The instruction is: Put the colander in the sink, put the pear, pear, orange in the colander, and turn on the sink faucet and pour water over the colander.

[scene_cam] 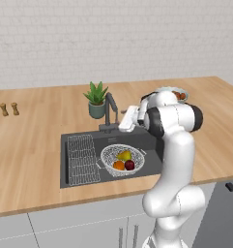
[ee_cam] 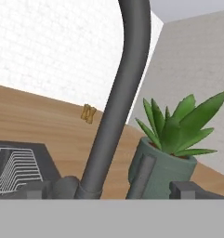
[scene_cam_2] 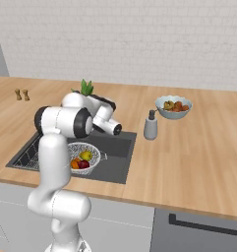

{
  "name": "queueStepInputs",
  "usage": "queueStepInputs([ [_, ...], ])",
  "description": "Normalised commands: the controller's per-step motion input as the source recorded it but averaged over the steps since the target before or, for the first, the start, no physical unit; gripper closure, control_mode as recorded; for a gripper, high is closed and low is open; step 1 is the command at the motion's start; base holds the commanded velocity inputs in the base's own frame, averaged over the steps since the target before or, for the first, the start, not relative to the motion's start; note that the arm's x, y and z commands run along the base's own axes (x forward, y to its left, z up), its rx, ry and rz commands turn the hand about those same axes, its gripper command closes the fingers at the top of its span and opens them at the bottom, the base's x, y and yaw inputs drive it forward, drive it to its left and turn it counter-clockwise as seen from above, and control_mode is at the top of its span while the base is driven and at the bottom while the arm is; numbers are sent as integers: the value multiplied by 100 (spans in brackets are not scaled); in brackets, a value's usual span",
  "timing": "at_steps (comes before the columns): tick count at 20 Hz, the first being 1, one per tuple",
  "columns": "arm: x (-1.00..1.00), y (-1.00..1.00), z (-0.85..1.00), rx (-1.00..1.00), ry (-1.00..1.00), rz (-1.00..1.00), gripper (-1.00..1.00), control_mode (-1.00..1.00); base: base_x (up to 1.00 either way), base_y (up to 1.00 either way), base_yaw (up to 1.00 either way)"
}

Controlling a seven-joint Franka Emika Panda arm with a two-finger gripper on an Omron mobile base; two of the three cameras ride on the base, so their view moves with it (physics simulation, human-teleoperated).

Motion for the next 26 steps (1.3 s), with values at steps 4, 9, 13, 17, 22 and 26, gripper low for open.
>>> queueStepInputs([
  [4, 26, 9, 0, 4, 0, 0, -100, -100, 0, 0, 0],
  [9, 31, 1, -16, 0, 1, 0, -100, -100, 0, 0, 0],
  [13, 35, 0, -33, 0, 2, 0, -100, -100, 0, 0, 0],
  [17, 32, 1, -27, 0, 2, 0, -100, -100, 0, 0, 0],
  [22, 25, 13, 0, 3, 0, 0, -100, -100, 0, 0, 0],
  [26, 29, 12, 0, 1, 0, 0, 100, -100, 0, 0, 0],
])
